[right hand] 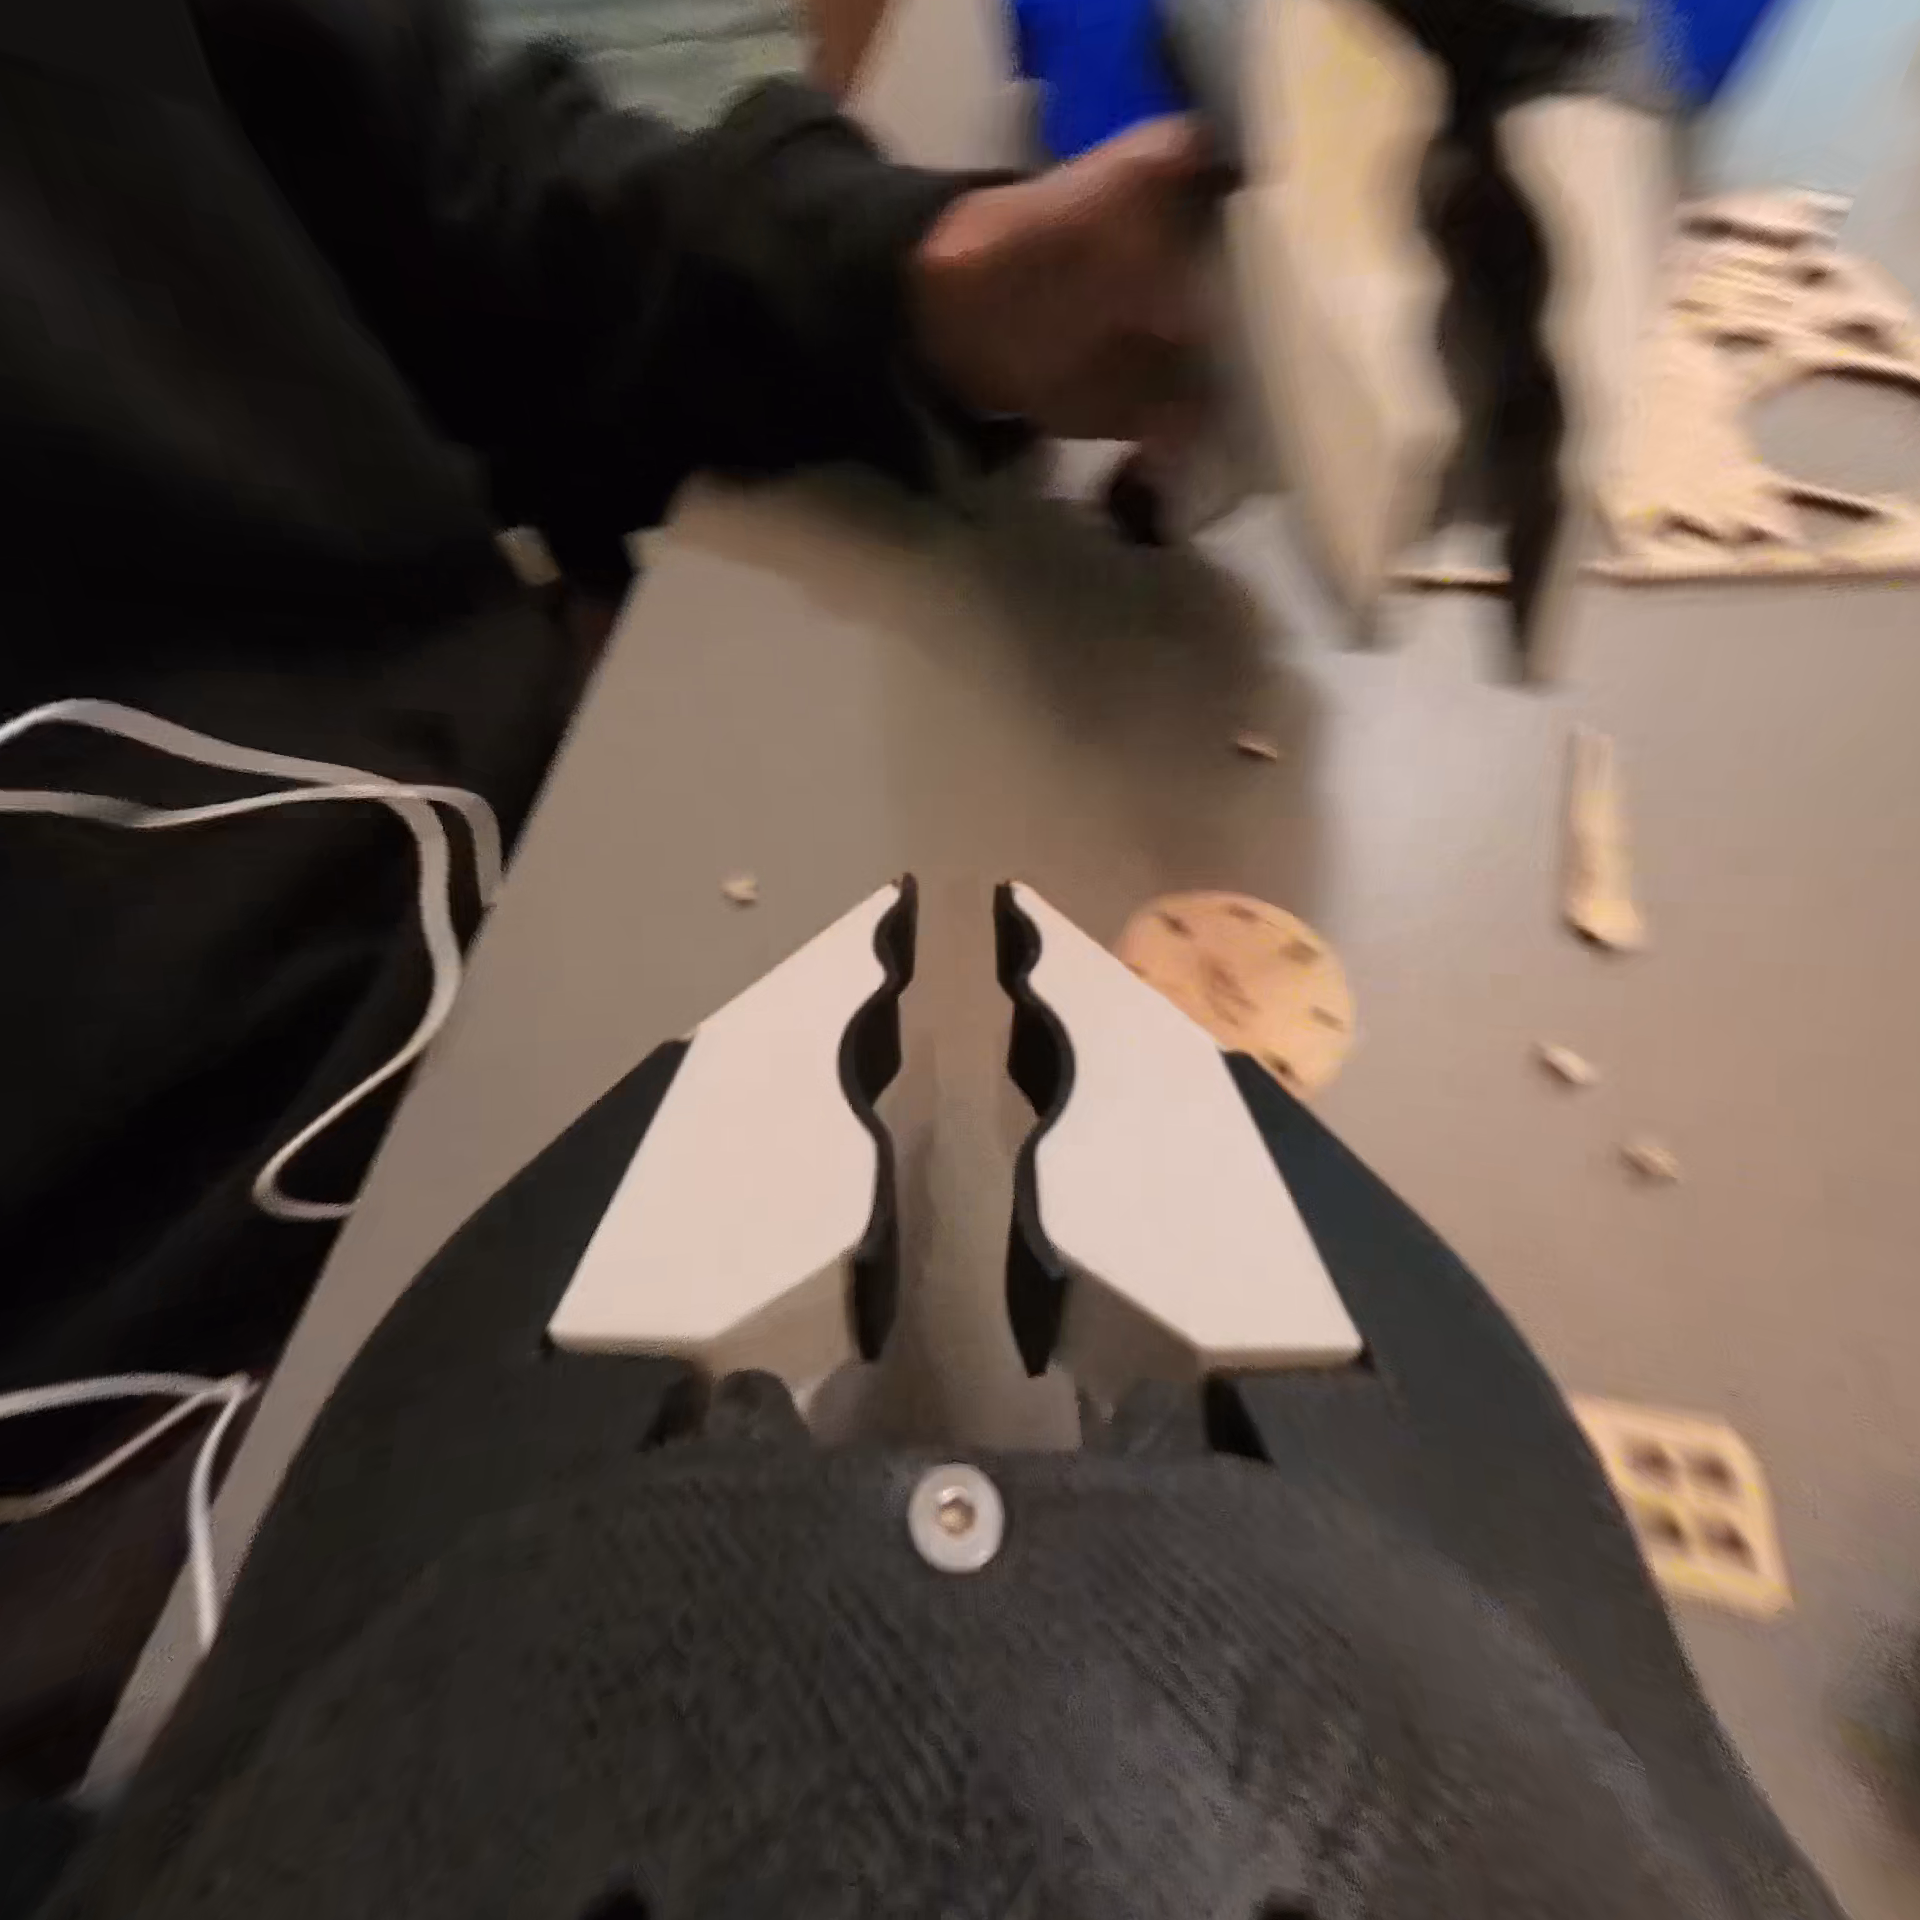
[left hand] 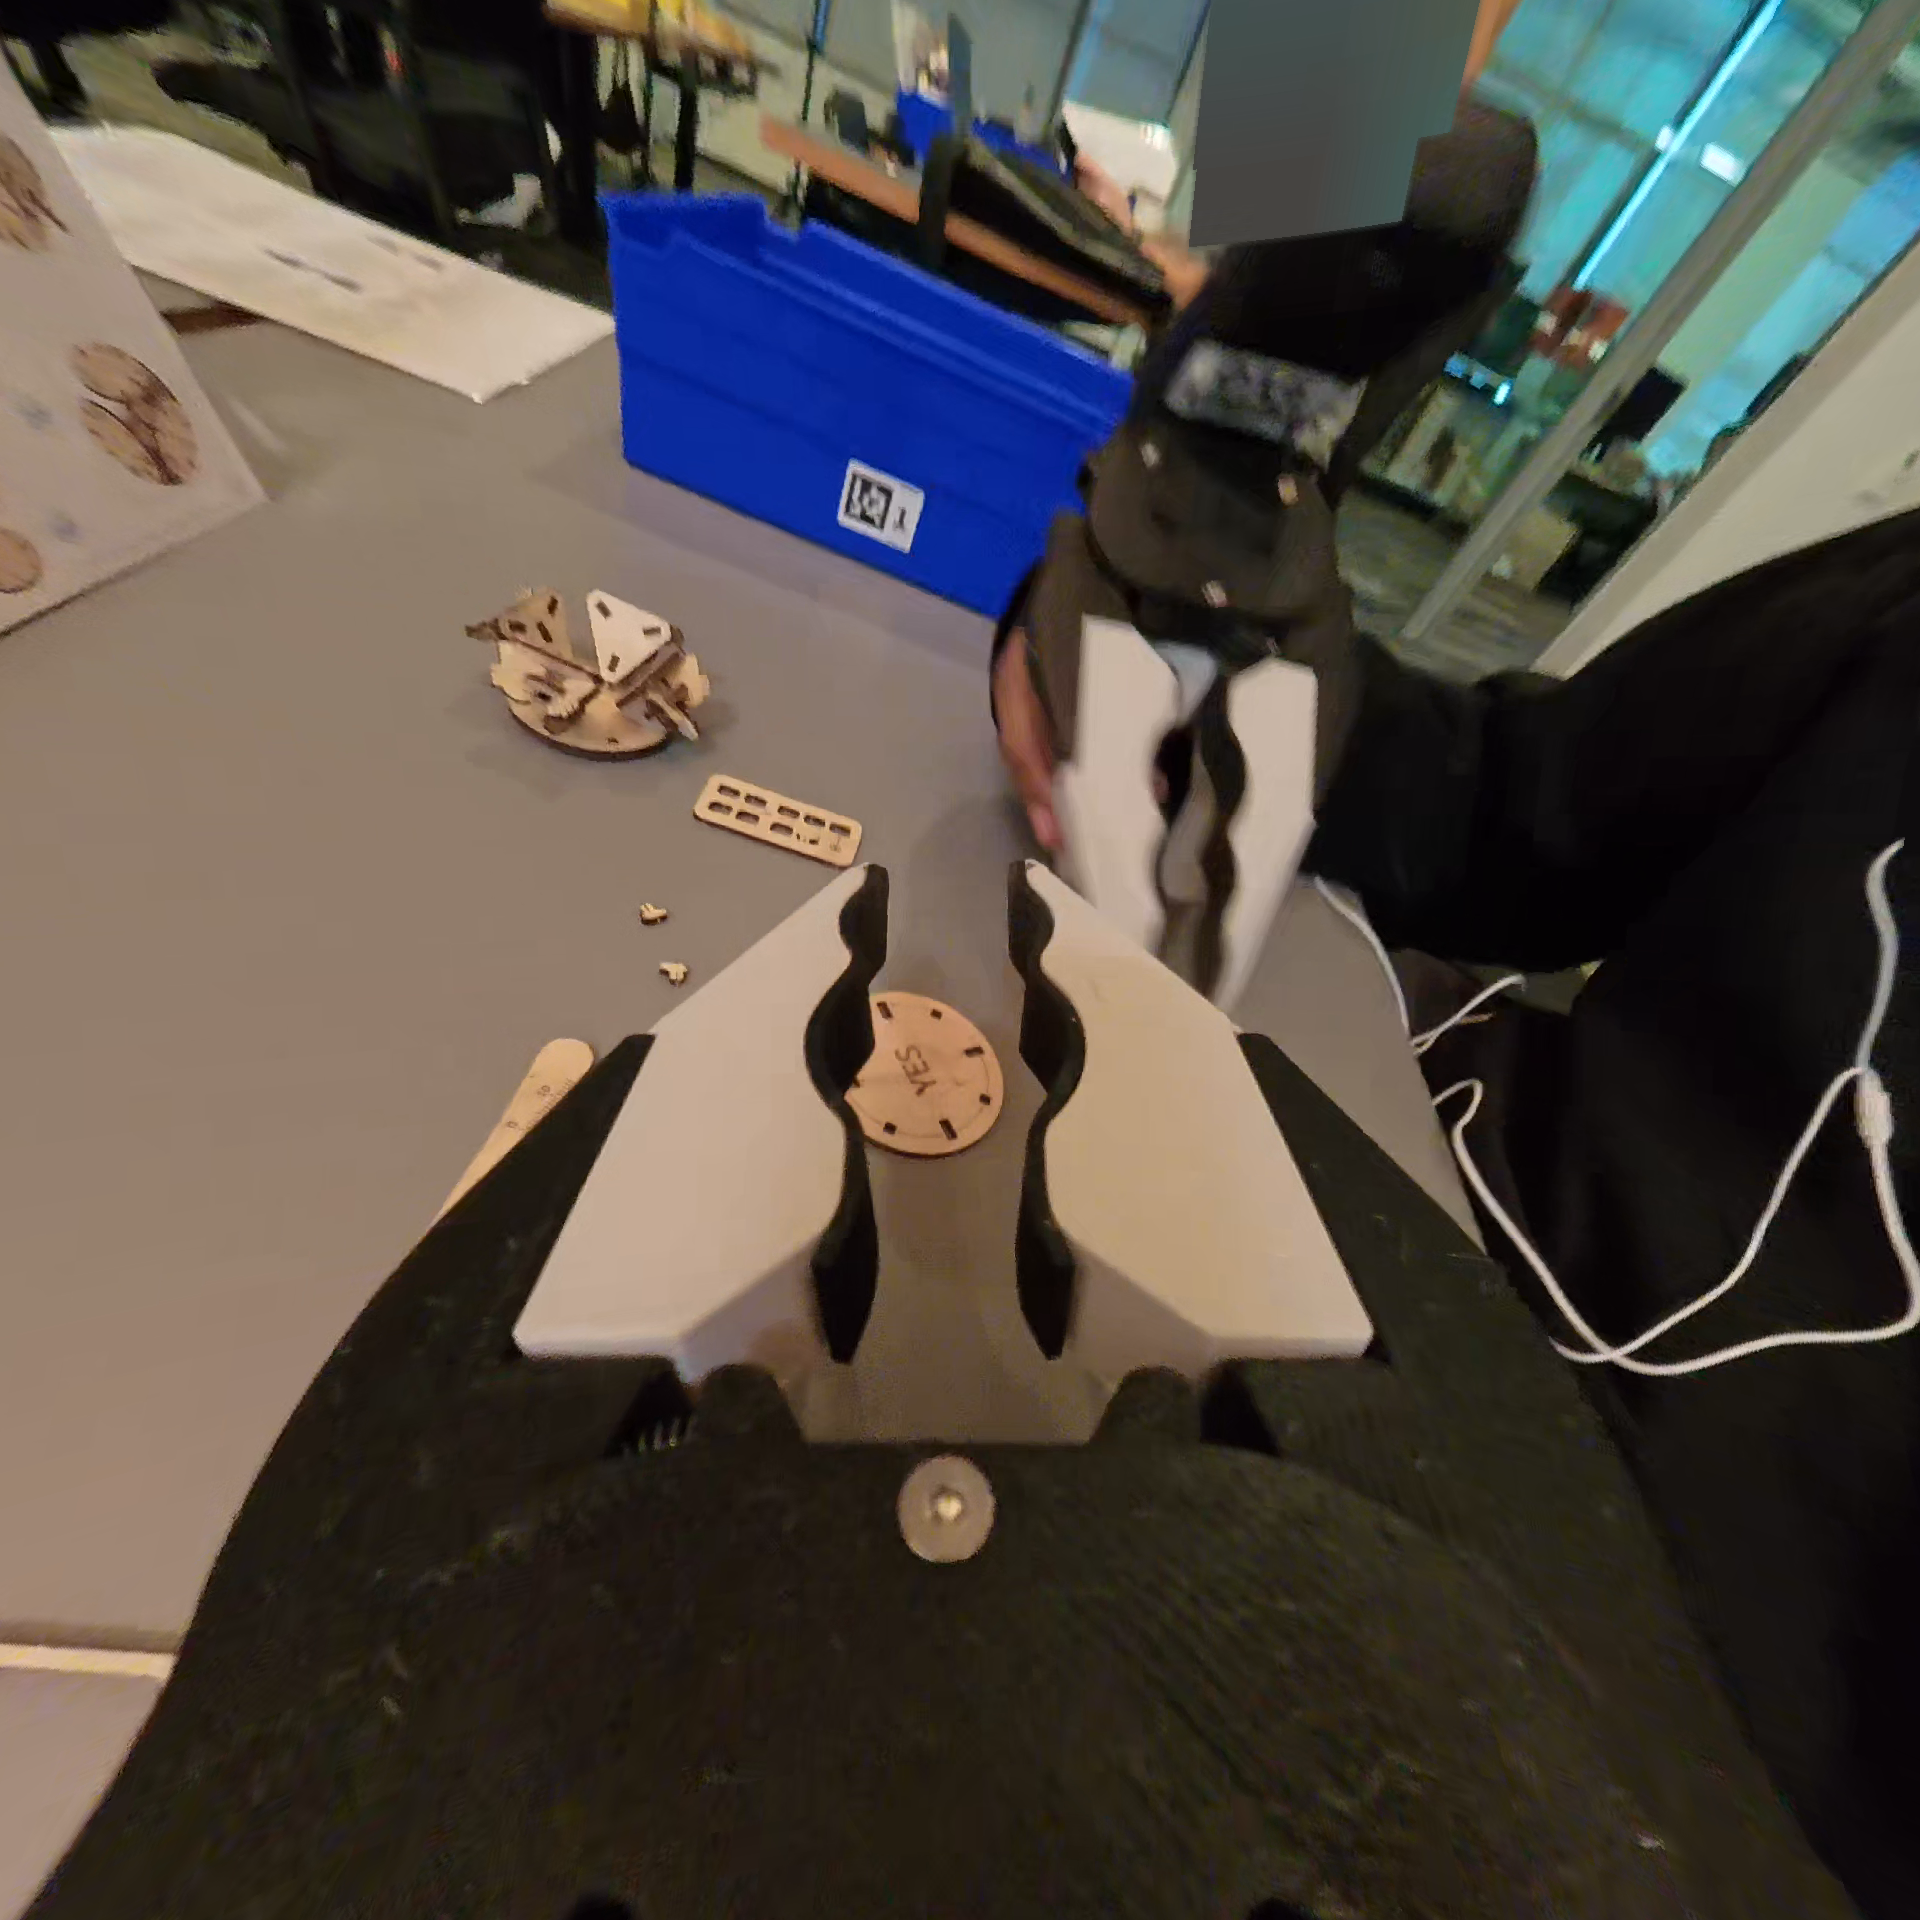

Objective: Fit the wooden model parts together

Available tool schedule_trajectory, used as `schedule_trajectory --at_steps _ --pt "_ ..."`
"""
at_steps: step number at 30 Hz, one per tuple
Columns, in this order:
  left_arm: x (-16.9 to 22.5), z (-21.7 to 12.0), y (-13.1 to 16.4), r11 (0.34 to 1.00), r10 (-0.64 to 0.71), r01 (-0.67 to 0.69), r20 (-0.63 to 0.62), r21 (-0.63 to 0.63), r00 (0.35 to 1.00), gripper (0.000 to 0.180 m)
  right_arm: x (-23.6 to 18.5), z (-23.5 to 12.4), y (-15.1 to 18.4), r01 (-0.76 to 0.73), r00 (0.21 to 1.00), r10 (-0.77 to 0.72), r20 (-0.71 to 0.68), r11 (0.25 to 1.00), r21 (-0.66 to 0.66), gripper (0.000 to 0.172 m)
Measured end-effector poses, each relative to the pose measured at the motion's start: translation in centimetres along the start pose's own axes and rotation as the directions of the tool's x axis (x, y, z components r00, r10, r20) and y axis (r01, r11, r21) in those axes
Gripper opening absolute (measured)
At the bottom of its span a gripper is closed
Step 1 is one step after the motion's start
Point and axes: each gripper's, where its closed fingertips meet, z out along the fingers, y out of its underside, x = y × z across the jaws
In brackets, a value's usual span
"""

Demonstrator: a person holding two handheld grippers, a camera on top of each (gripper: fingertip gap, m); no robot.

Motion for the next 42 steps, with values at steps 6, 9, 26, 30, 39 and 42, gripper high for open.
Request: schedule_trajectory --at_steps 6,9,26,30,39,42 --pt "-0.2 -0.3 -0.4 0.998 -0.053 0.054 -0.023 0.039 0.998 0.023 -5.9 4.2 1.2 0.177 0.964 -0.150 0.221 0.978 -0.106 0.013" --pt "0.0 0.1 0.1 0.999 -0.046 0.046 -0.026 0.012 0.999 0.023 -6.1 5.0 2.6 0.182 0.962 -0.139 0.237 0.968 -0.172 0.015" --pt "0.8 -0.8 -2.0 0.990 0.040 -0.038 -0.017 0.135 0.999 0.021 3.9 -2.6 -3.6 -0.053 0.970 0.114 -0.213 0.961 0.272 0.002" --pt "2.9 -0.7 -2.5 0.981 0.124 -0.110 -0.084 0.158 0.989 0.021 3.7 -5.9 -6.1 -0.308 0.948 0.301 0.106 0.778 0.547 0.001" --pt "5.6 0.4 -2.7 0.955 0.262 -0.246 -0.085 0.167 0.961 0.008 1.9 -5.1 -7.1 -0.586 0.799 0.342 0.495 0.627 0.513 0.001" --pt "5.8 0.6 -2.5 0.951 0.282 -0.267 -0.086 0.154 0.955 0.008 1.5 -5.0 -7.5 -0.613 0.774 0.332 0.539 0.606 0.507 0.001"
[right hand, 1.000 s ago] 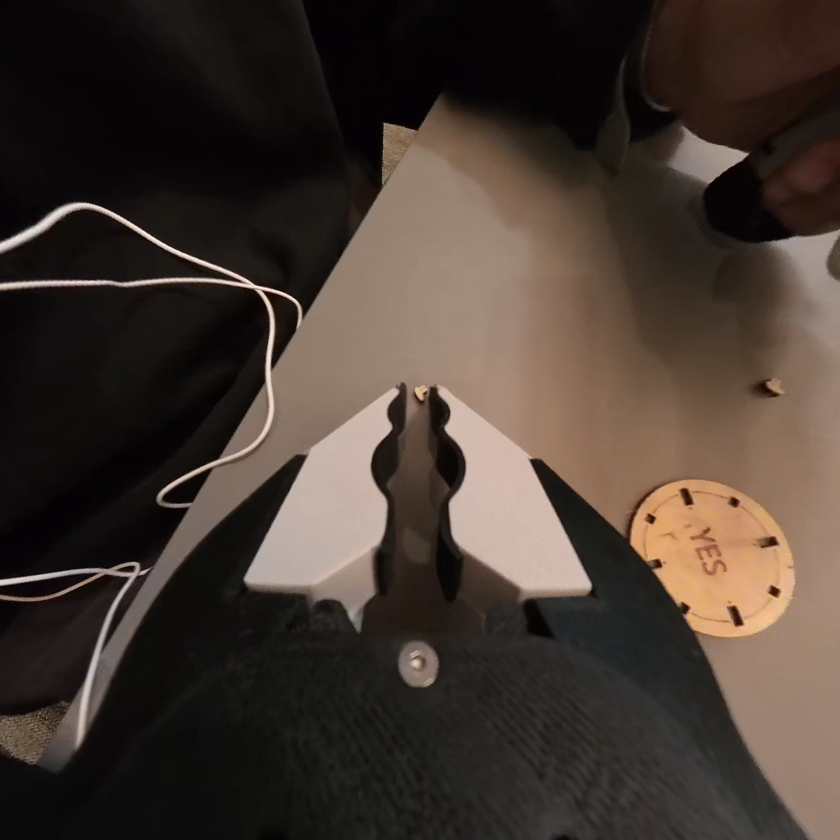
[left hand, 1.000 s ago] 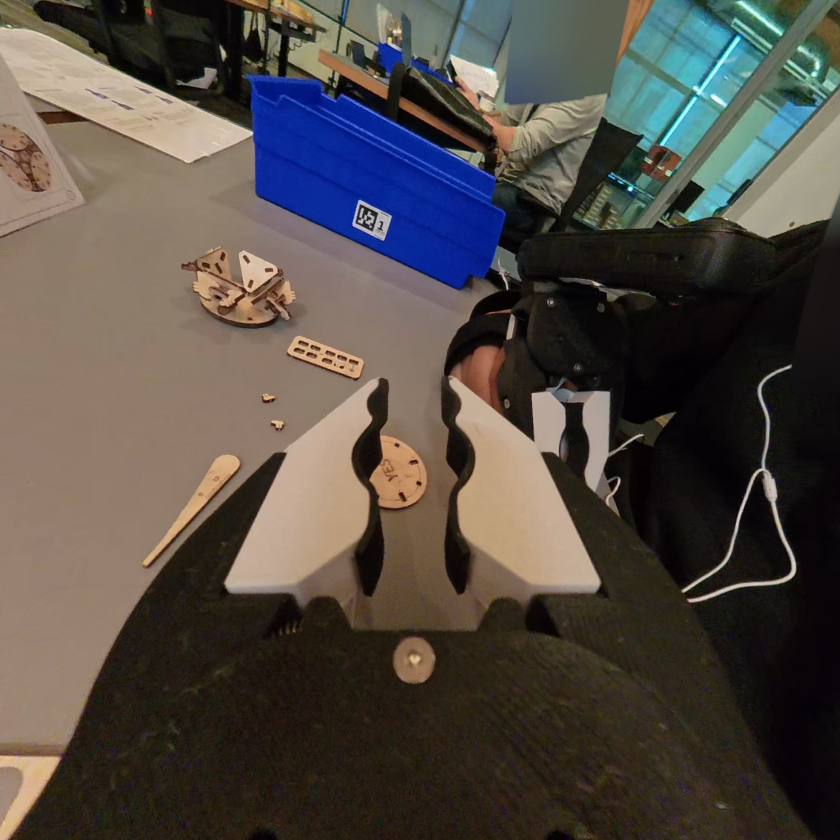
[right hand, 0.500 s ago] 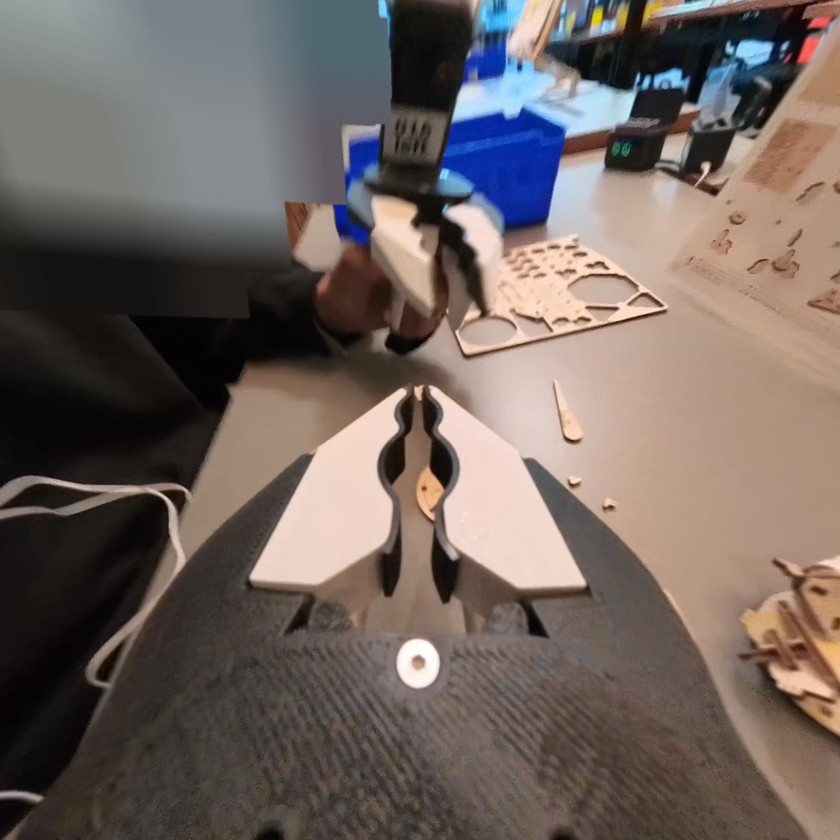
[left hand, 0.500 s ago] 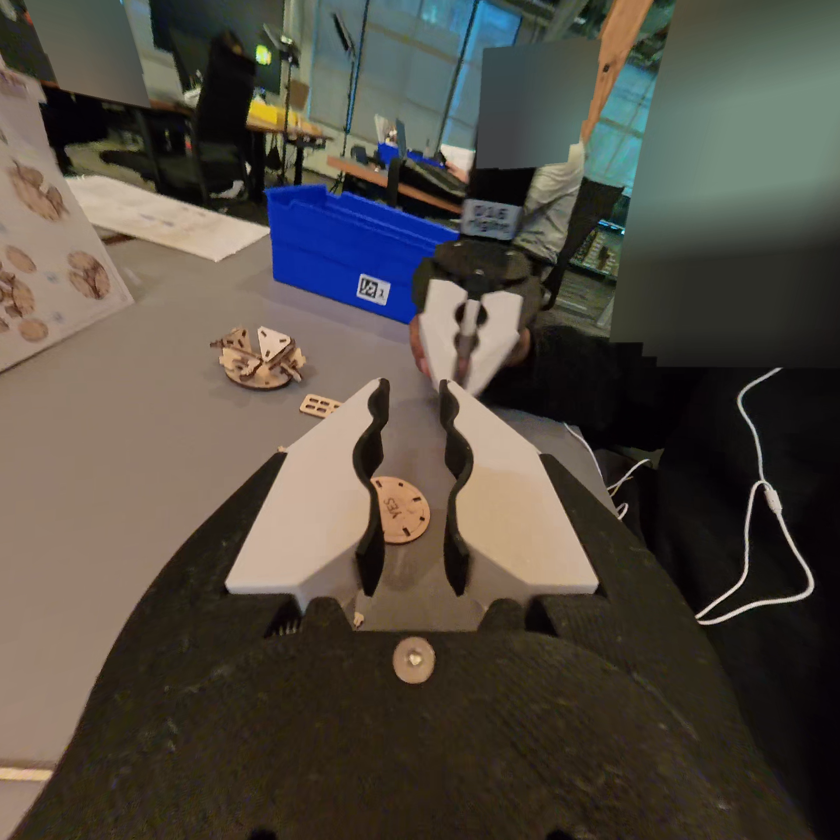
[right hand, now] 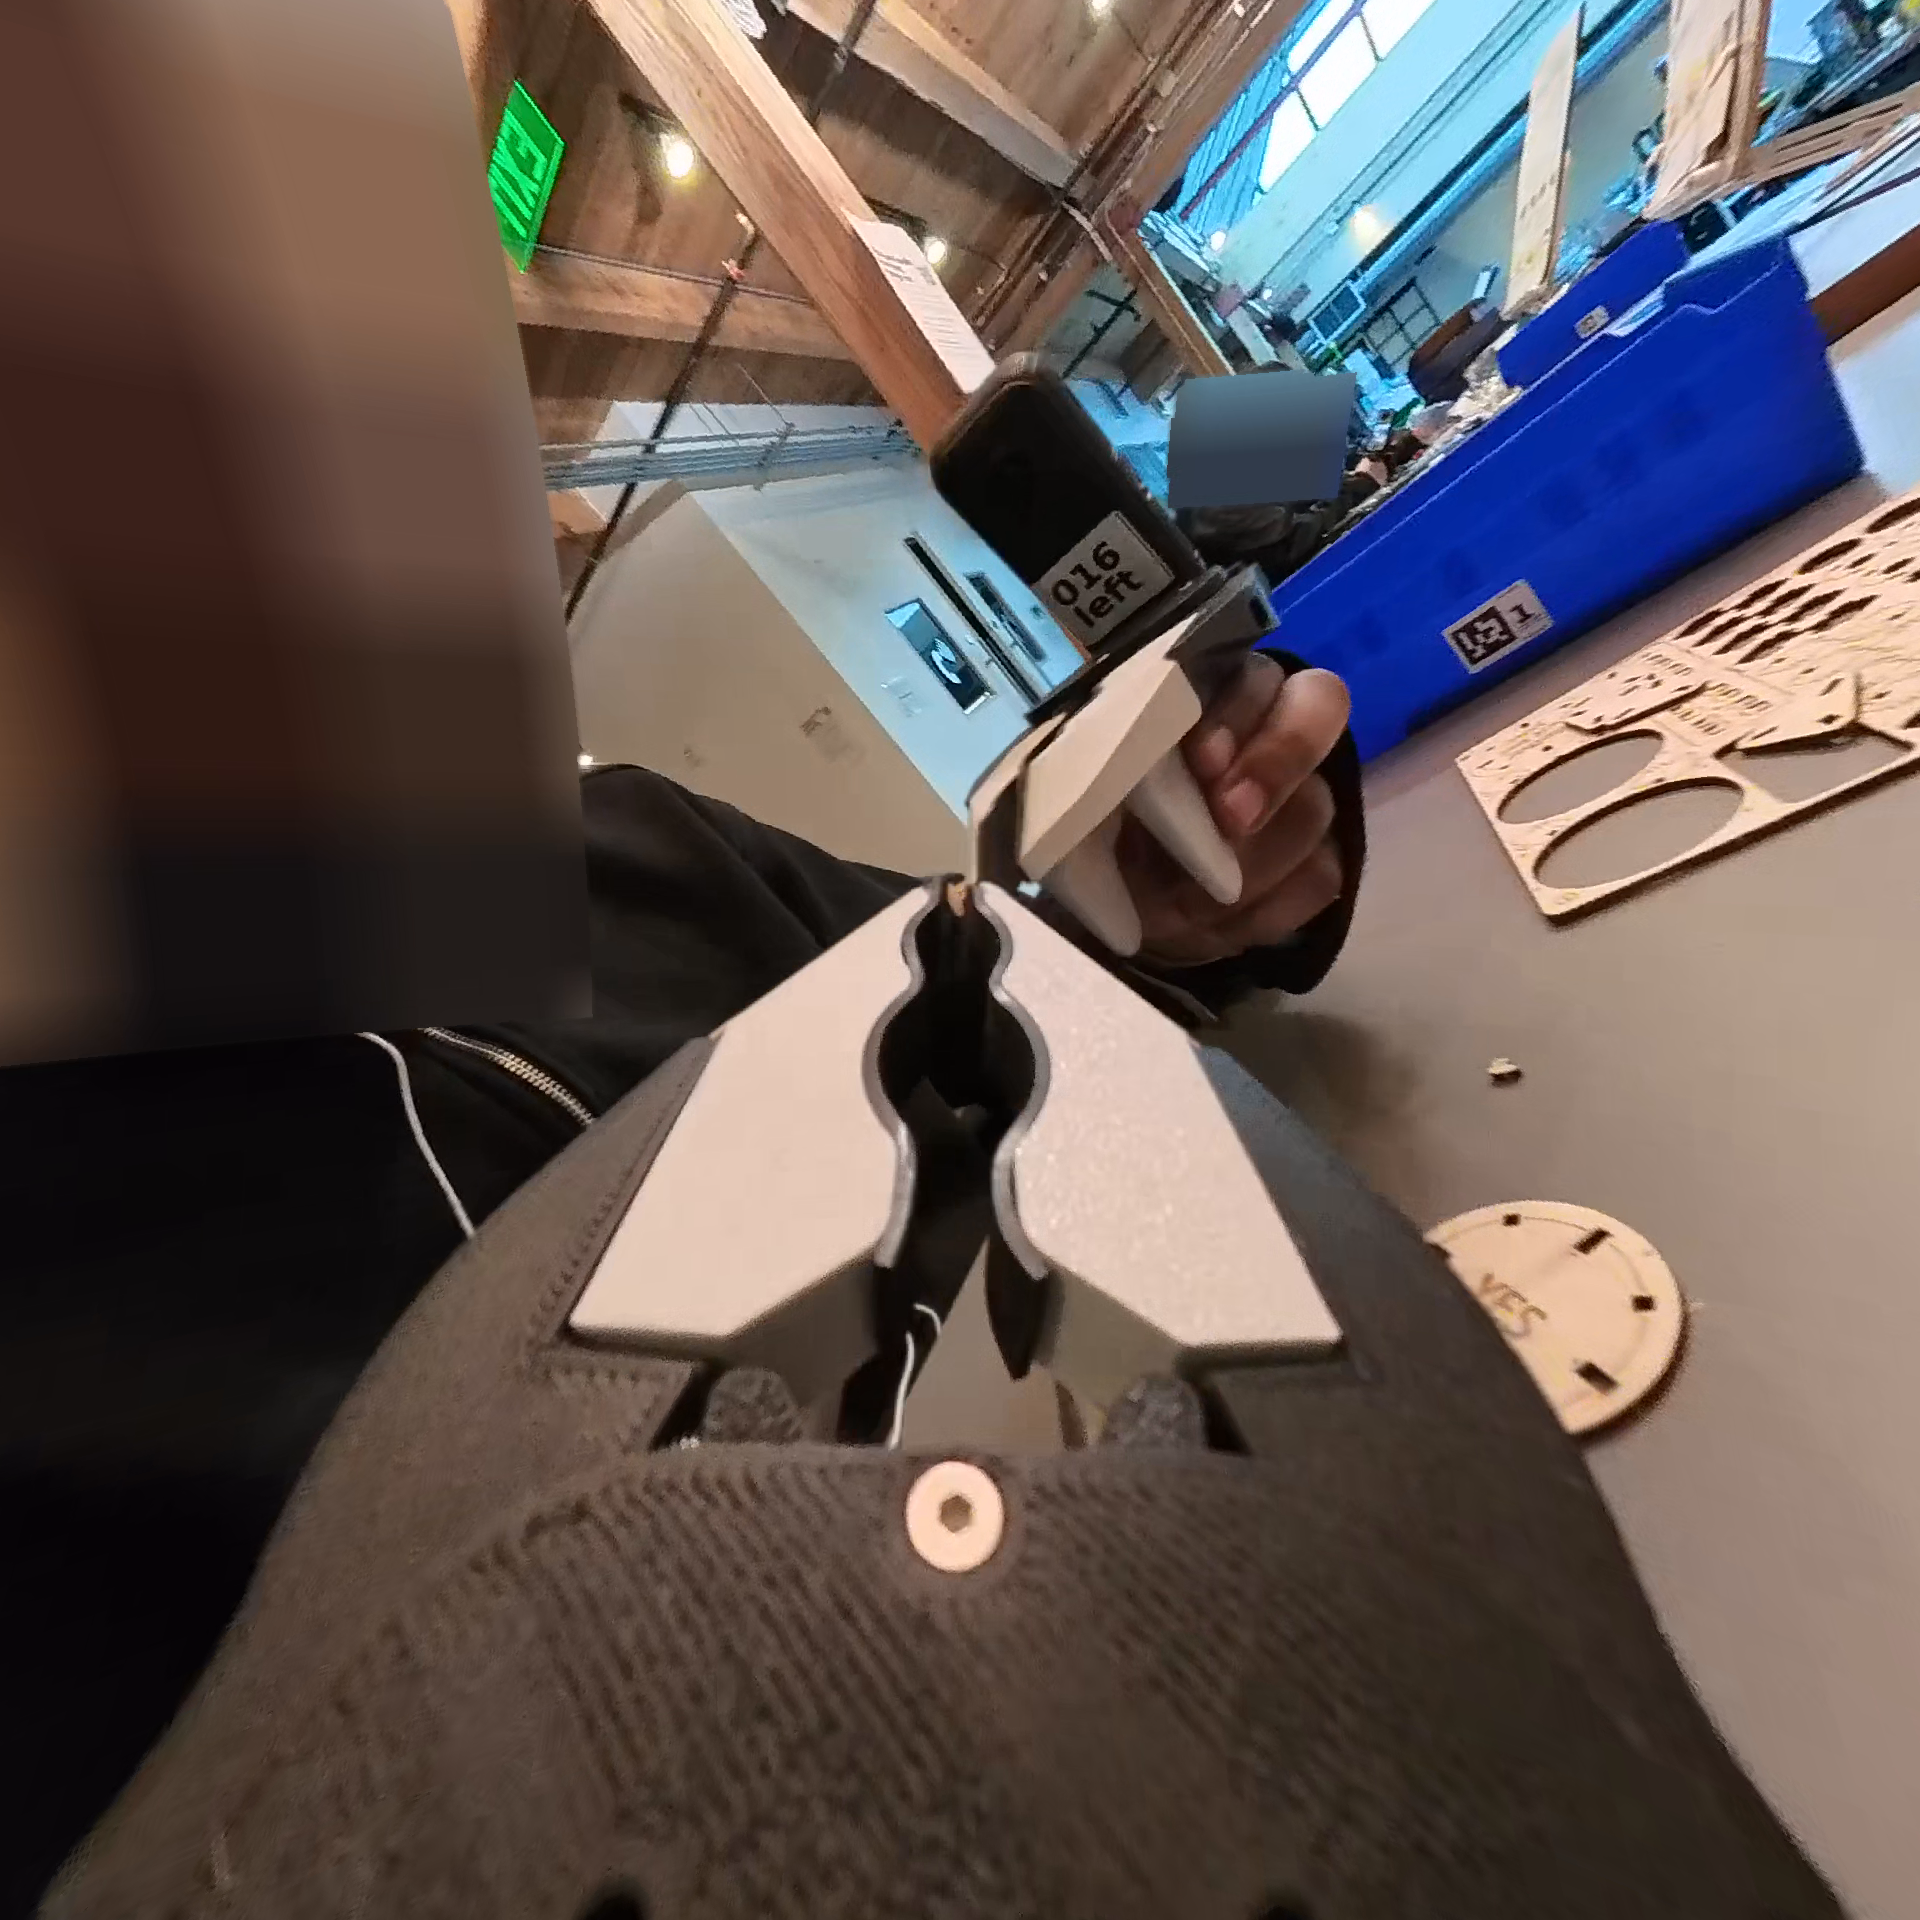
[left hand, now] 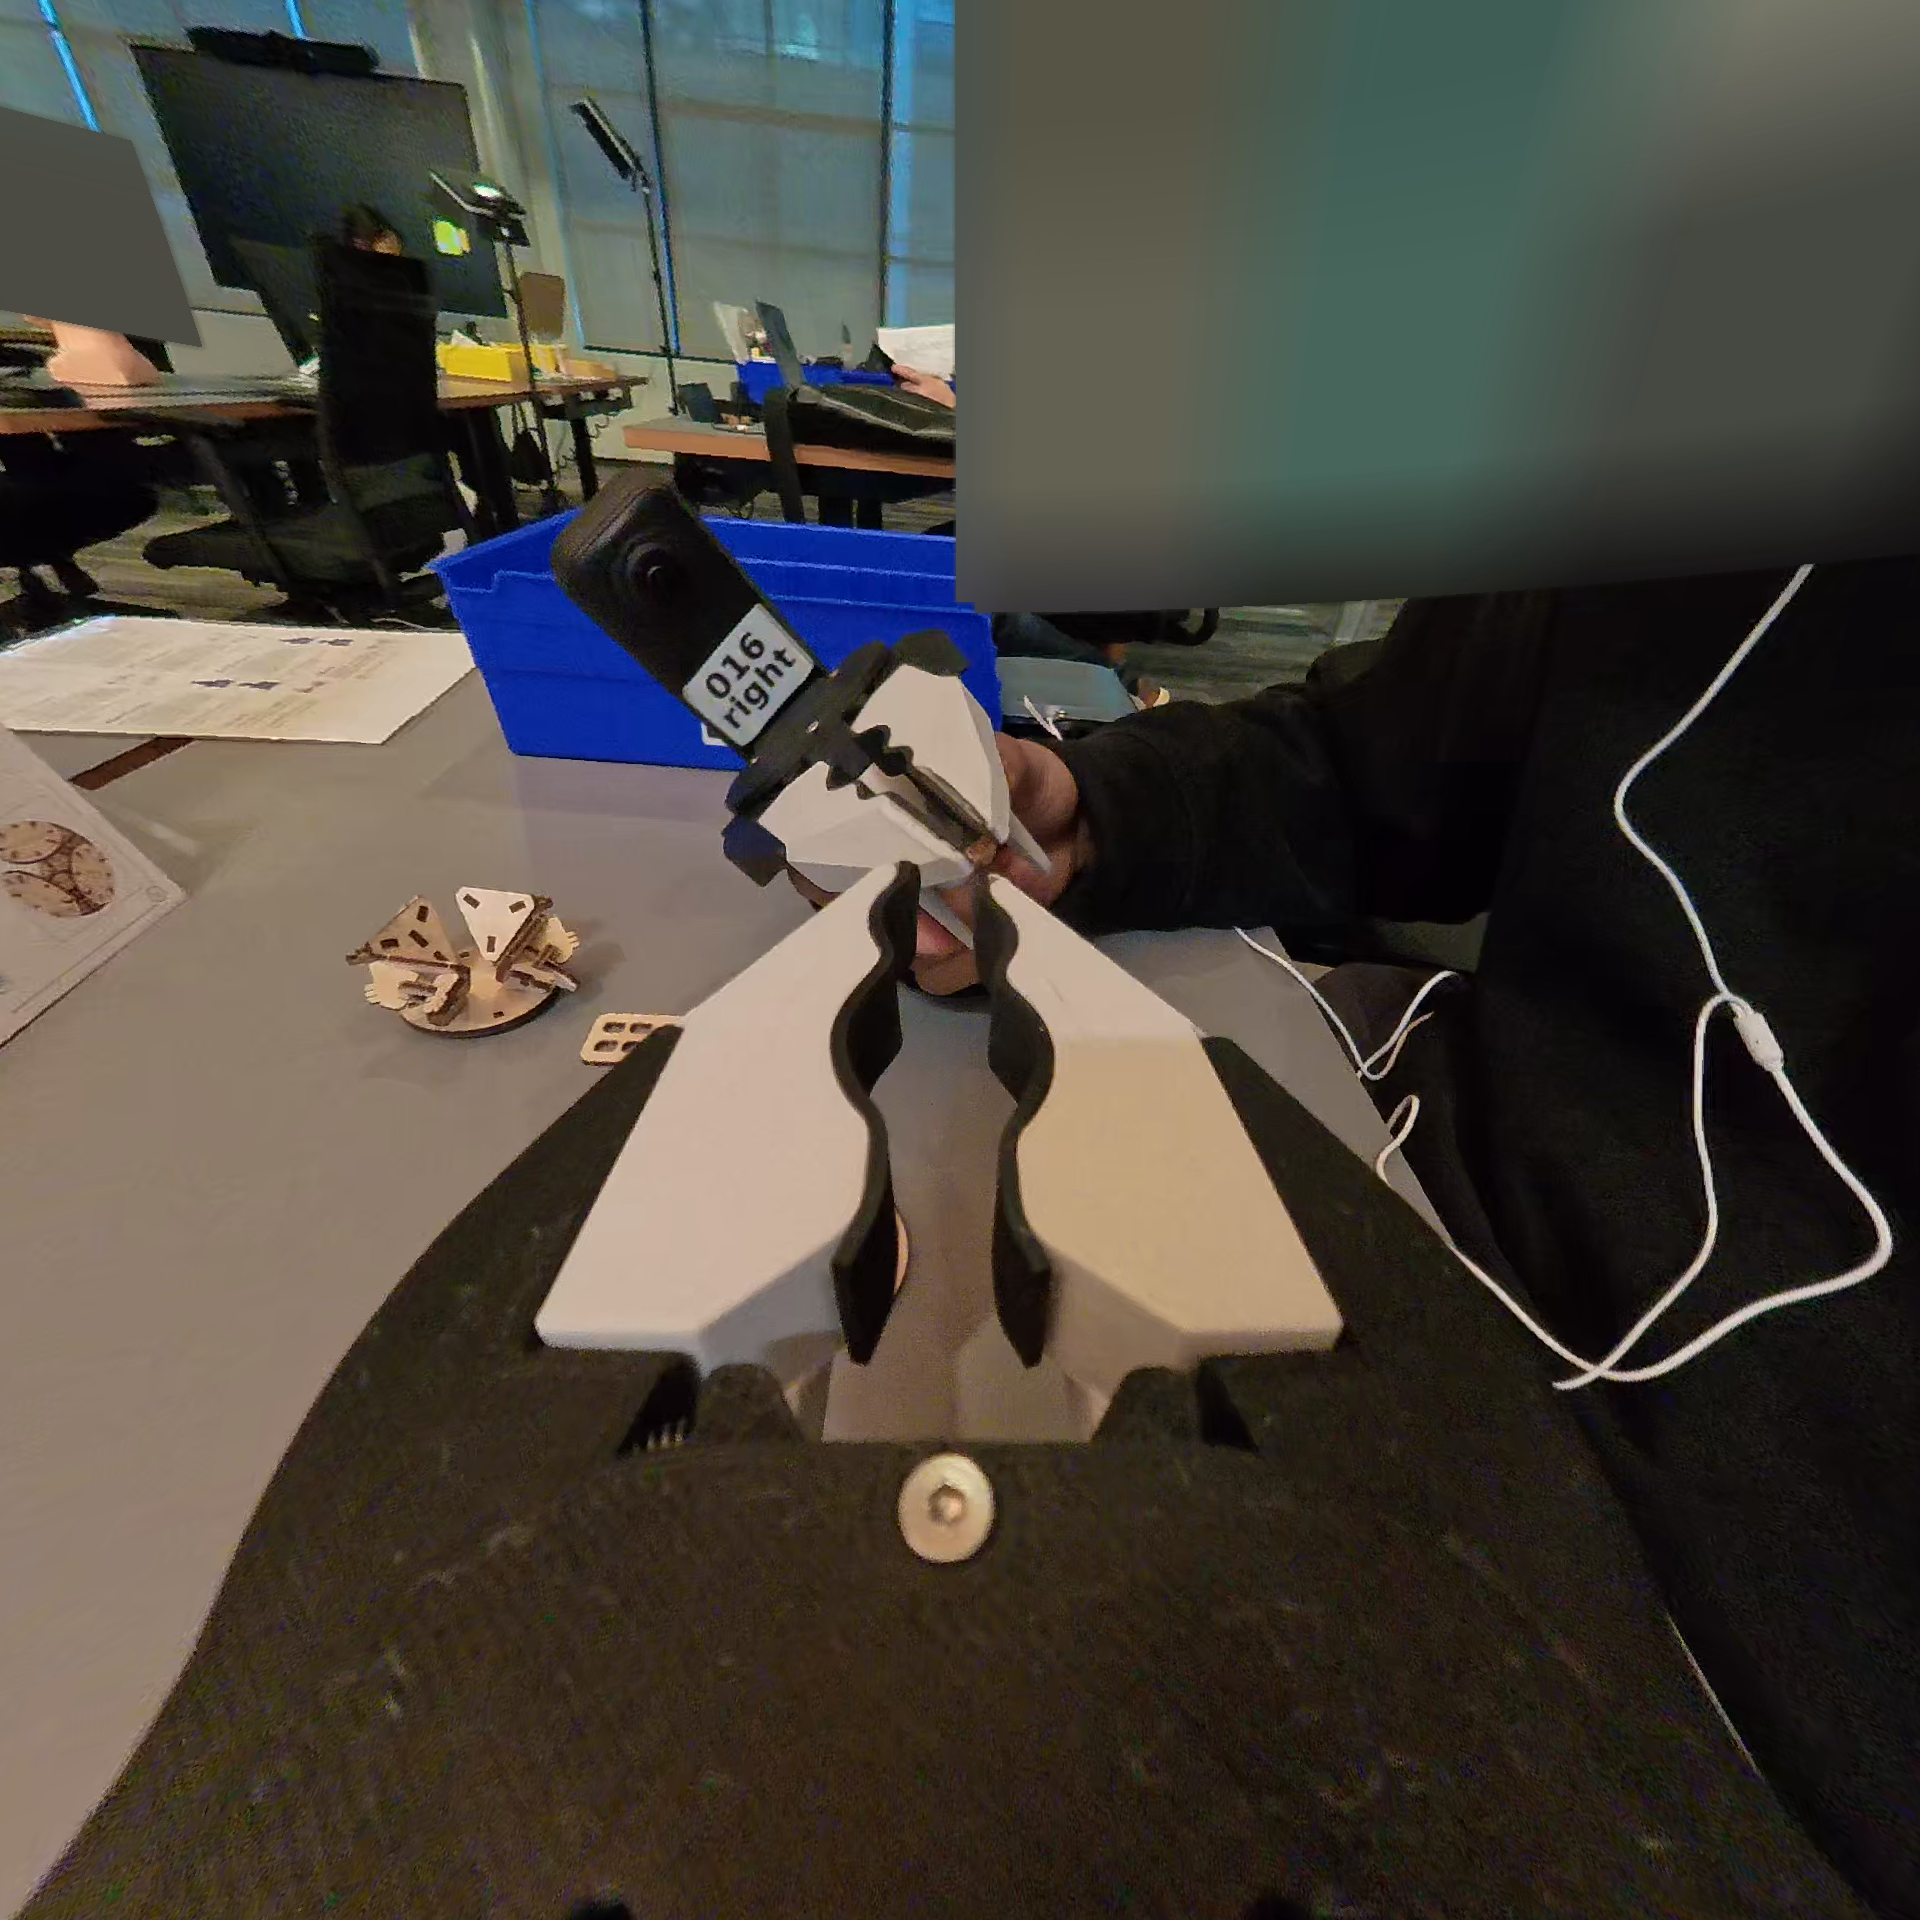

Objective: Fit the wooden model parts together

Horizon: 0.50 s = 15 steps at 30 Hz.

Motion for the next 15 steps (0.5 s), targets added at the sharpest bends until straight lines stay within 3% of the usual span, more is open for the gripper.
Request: schedule_trajectory --at_steps 15 --pt "-0.20 0.02 0.06 1.000 0.025 -0.025 0.029 -0.005 0.999 0.000 0.91 -0.18 -0.16 -0.031 0.999 0.032 -0.042 0.999 0.022 0.001"
